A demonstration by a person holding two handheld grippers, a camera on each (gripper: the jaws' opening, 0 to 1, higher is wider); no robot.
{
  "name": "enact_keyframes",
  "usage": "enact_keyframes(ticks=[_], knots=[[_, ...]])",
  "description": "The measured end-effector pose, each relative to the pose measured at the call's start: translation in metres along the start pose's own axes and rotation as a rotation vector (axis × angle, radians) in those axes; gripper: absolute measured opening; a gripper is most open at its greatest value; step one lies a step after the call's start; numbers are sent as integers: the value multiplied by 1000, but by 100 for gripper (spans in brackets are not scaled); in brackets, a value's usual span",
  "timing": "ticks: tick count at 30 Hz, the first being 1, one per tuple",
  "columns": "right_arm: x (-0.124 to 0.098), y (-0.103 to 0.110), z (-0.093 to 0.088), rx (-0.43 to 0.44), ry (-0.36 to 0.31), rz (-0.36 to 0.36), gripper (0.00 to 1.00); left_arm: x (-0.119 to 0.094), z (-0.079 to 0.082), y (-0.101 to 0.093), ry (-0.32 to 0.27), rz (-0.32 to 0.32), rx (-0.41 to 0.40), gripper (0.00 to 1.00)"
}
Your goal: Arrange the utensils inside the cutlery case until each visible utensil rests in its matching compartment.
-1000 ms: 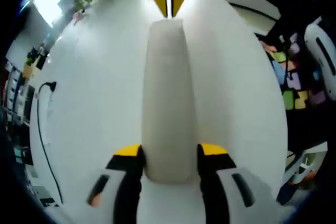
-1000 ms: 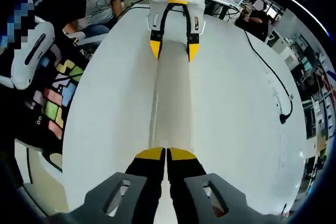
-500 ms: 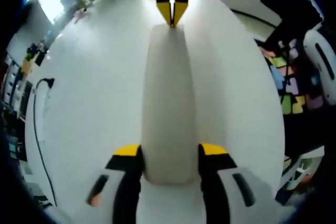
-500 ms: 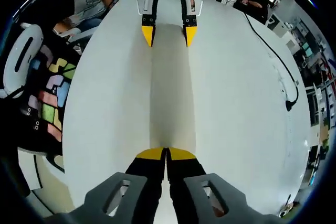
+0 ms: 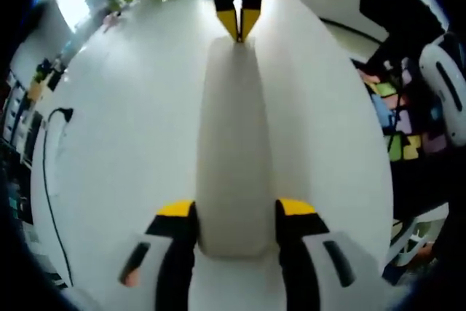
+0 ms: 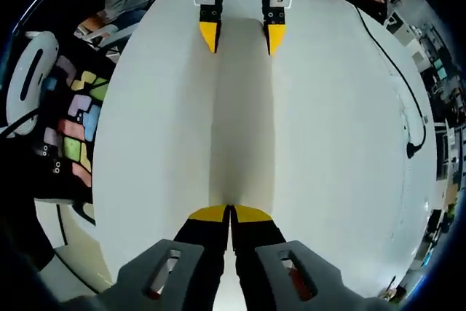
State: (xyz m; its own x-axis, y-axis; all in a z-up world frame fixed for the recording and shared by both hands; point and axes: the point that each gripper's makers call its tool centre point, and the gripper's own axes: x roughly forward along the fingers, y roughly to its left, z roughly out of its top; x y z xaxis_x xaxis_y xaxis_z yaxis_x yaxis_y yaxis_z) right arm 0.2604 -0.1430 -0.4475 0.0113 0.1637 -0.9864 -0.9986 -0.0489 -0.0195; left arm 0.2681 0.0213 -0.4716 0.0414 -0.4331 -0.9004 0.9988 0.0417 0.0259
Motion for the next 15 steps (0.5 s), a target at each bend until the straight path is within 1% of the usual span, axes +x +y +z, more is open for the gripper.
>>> enact_keyframes(ticks=[1,2,4,5,8,10,11,12,13,14,15], knots=[[0,0,0,1,5,-2,0,0,0,2,-4,19,-51,46],[0,0,0,-10,17,1,0,-1,-1,3,0,42,-50,46],[-1,-1,-1,-10,20,10,0,-8,-1,2,-10,69,0,46],[-1,0,-1,-13,18,14,0,-10,-2,2,-10,74,-2,47],[-1,0,-1,-13,13,20,0,-28,-3,6,-22,110,-19,47],[-1,0,-1,-13,10,18,0,-41,-2,8,-25,137,-16,48],[-1,0,-1,-15,5,18,0,-48,0,9,-30,148,-10,45],[-1,0,-1,-16,-2,18,0,-54,4,9,-40,163,10,39],[-1,0,-1,-16,-7,18,0,-59,6,11,-35,179,18,31],[-1,1,-2,-19,-16,18,0,-60,7,11,-31,181,15,23],[-1,1,-2,-21,-25,20,0,-62,8,12,-27,180,9,22]])
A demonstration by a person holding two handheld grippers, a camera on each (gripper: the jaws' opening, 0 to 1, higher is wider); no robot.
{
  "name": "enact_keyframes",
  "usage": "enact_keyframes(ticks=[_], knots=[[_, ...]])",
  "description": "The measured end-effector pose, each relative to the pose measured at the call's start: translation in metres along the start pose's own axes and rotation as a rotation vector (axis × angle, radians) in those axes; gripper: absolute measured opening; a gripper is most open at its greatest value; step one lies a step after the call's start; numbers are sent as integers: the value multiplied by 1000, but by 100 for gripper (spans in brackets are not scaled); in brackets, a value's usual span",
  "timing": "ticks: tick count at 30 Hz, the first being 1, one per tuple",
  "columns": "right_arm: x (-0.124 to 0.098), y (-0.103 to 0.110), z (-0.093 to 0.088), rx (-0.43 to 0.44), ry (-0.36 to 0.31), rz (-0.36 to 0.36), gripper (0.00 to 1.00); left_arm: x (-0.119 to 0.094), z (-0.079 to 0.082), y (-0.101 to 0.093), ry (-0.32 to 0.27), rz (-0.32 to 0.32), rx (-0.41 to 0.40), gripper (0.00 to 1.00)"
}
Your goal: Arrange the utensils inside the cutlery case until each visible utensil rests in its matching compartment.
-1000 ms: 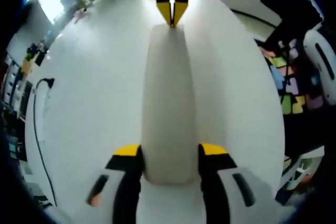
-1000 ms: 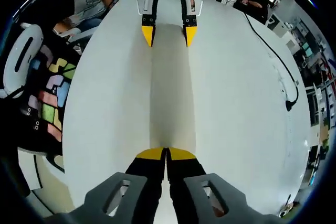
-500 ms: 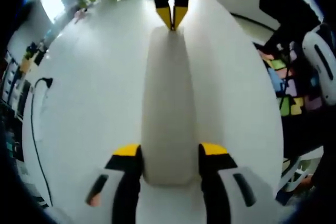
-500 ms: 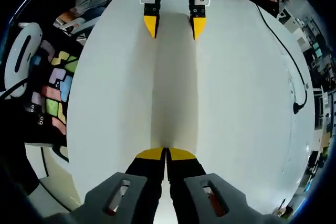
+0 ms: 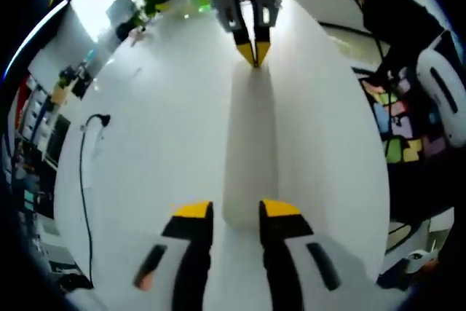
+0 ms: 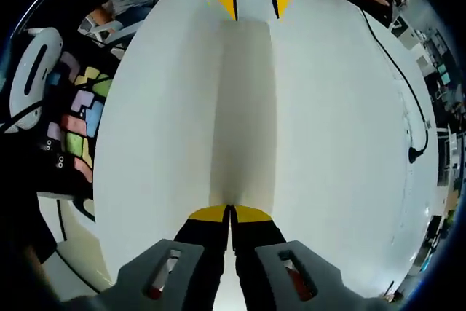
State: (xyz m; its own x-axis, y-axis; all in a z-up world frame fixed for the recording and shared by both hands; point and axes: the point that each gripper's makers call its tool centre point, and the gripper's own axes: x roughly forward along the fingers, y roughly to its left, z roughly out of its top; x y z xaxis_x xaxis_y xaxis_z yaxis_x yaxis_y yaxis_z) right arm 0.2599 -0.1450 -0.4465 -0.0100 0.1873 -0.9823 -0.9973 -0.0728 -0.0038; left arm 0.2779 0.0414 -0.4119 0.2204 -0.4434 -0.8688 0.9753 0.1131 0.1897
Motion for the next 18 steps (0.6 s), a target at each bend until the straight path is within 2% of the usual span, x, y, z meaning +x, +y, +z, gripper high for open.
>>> enact_keyframes(ticks=[2,6,10,11,12,15,17,18], knots=[[0,-1,0,12,-20,3,0,0,0,-3,14,-19,-13,22],[0,-1,-1,26,-65,3,0,10,-11,-9,112,-48,-1,20],[0,-4,2,67,-125,-5,0,18,-16,-13,157,-83,2,15],[0,-4,3,82,-141,-4,0,18,-18,-15,184,-102,25,15],[1,-4,3,98,-151,-1,0,18,-15,-16,179,-114,42,13],[0,-5,2,110,-173,7,0,19,-14,-15,203,-118,24,13],[0,-6,3,116,-181,16,0,18,-18,-12,255,-116,3,12],[1,-6,4,124,-182,20,0,18,-18,-15,265,-139,-12,11]])
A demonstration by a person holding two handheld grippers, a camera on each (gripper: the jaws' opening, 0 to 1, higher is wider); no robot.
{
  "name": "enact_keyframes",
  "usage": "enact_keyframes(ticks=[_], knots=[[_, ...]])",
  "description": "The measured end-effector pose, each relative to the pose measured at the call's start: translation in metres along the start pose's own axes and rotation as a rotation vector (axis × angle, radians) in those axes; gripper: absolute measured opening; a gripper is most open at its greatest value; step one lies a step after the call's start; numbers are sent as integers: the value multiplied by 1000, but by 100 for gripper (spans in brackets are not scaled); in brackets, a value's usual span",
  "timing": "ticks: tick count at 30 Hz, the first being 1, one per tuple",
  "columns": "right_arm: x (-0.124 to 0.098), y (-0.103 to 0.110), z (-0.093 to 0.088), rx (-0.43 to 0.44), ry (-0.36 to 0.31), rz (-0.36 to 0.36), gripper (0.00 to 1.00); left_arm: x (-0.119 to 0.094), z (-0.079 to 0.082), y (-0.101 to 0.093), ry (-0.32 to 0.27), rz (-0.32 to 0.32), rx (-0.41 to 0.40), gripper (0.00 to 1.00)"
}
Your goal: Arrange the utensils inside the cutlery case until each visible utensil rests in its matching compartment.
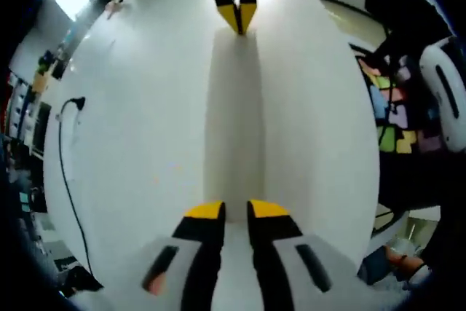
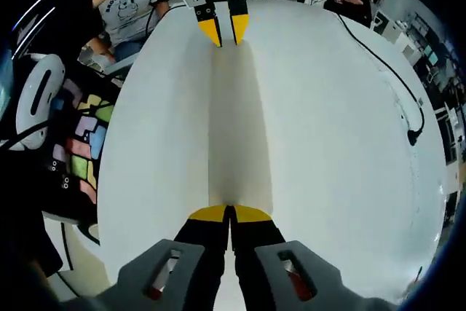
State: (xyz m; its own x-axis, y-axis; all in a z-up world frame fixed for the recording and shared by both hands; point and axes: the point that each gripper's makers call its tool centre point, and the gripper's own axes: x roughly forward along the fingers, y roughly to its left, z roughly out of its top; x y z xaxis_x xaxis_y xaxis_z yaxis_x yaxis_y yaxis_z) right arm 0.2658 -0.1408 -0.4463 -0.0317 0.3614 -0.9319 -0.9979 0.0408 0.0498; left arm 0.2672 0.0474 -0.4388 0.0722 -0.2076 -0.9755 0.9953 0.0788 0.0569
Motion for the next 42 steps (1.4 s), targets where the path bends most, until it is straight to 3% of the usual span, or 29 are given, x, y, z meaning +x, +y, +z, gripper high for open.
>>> enact_keyframes(ticks=[1,2,10,11,12,13,14,16,18,21,24,31,34,36,39,42], knots=[[0,0,1,3,2,0,0,1,0,-4,11,-33,-28,6],[1,1,1,-3,11,-2,0,1,0,-2,18,-21,-47,7],[0,0,0,16,29,-7,0,3,-1,0,17,-49,-53,4],[0,0,0,18,26,-7,0,4,-1,8,12,-11,-56,0],[0,1,0,19,21,-10,0,4,-1,4,6,-52,-64,0],[0,1,0,19,17,-13,0,3,-3,5,14,-55,-82,0],[0,1,0,18,13,-16,0,3,-2,4,3,-70,-19,0],[0,1,1,22,7,-20,0,3,-3,4,14,-58,-73,0],[0,1,1,24,7,-19,0,5,-3,2,46,-13,-20,0],[0,2,1,25,17,-15,0,3,-3,1,85,18,-8,0],[-1,2,1,21,26,-19,0,2,-3,2,76,6,-64,0],[-1,0,1,24,34,-20,0,2,-3,3,-5,-42,-115,0],[-1,1,2,30,57,-29,0,3,0,2,-14,-47,-119,0],[-1,2,1,8,71,-47,0,4,1,1,12,-30,-89,0],[-1,1,1,1,87,-55,0,5,0,0,65,-18,-150,0],[-2,0,0,-26,69,-55,0,6,1,-1,79,-17,-111,0]])
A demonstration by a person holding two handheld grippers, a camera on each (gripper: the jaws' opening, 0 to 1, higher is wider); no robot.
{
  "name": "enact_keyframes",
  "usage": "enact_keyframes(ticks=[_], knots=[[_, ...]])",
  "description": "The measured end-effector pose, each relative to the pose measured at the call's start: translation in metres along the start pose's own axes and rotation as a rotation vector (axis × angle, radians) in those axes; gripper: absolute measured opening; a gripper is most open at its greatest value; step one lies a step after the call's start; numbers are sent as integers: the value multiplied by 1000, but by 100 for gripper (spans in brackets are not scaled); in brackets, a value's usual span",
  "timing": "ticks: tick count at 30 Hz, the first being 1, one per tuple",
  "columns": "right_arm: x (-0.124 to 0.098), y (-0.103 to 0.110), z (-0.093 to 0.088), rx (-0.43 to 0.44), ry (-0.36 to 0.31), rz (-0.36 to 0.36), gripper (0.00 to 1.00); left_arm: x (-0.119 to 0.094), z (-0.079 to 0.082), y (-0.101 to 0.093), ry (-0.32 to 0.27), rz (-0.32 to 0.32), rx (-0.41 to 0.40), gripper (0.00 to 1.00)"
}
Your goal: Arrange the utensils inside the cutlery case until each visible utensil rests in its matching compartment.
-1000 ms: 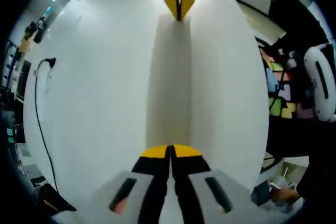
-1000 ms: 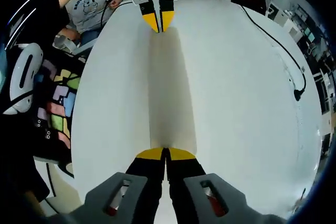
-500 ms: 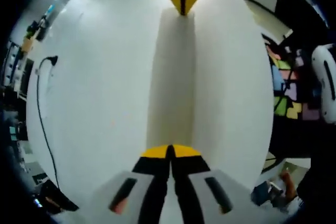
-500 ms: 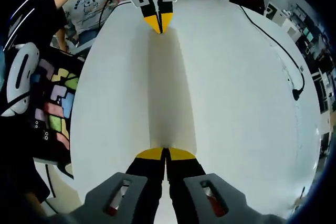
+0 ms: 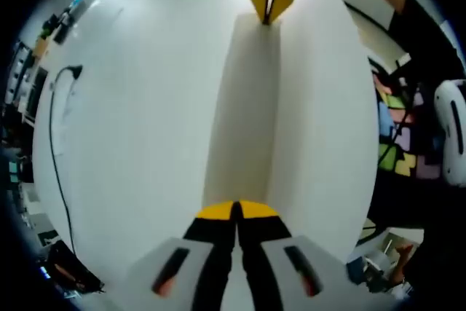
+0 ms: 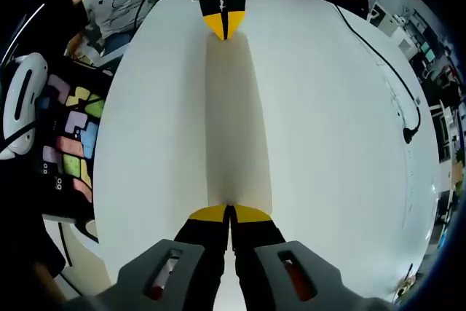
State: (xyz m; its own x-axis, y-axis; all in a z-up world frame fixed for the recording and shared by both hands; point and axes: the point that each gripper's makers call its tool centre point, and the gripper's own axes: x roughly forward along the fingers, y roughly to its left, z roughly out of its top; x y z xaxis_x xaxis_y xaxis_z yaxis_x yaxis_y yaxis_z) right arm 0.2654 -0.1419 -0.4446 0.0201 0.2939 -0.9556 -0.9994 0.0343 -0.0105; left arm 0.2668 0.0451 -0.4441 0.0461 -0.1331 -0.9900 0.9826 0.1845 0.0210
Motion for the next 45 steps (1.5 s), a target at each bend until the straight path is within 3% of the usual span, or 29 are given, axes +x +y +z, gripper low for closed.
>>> enact_keyframes(ticks=[2,5,7,9,11,14,18,20,22,24,33,41,44,45], knots=[[0,1,0,-19,-18,-12,0,0,0,1,6,7,0,0],[1,-1,0,26,-26,-9,0,1,0,2,13,-5,-44,0],[0,-1,0,101,-54,-5,0,1,1,1,31,-12,-48,0],[0,-1,-1,85,-87,-6,0,2,1,1,59,-12,-62,0],[-1,-1,-1,103,-120,-13,0,2,0,0,105,-3,-8,0],[-1,-1,-1,88,-155,-24,0,3,1,-1,161,-2,1,0],[-1,-2,3,43,-162,-9,0,4,0,-2,190,4,32,0],[3,-5,22,13,-242,-7,0,3,-1,-1,184,5,40,0],[5,2,45,4,-324,55,0,2,-2,0,164,3,39,0],[6,2,63,-2,-364,66,0,2,-1,2,140,-12,17,0],[20,-5,97,-26,-328,49,0,3,-1,2,103,-33,2,0],[28,-7,103,-45,-290,49,0,2,-1,4,45,-44,-32,0],[29,-1,105,-21,-301,89,0,3,-2,3,25,-49,-34,0],[31,-3,101,-21,-267,68,0,3,-2,3,18,-48,-37,0]])
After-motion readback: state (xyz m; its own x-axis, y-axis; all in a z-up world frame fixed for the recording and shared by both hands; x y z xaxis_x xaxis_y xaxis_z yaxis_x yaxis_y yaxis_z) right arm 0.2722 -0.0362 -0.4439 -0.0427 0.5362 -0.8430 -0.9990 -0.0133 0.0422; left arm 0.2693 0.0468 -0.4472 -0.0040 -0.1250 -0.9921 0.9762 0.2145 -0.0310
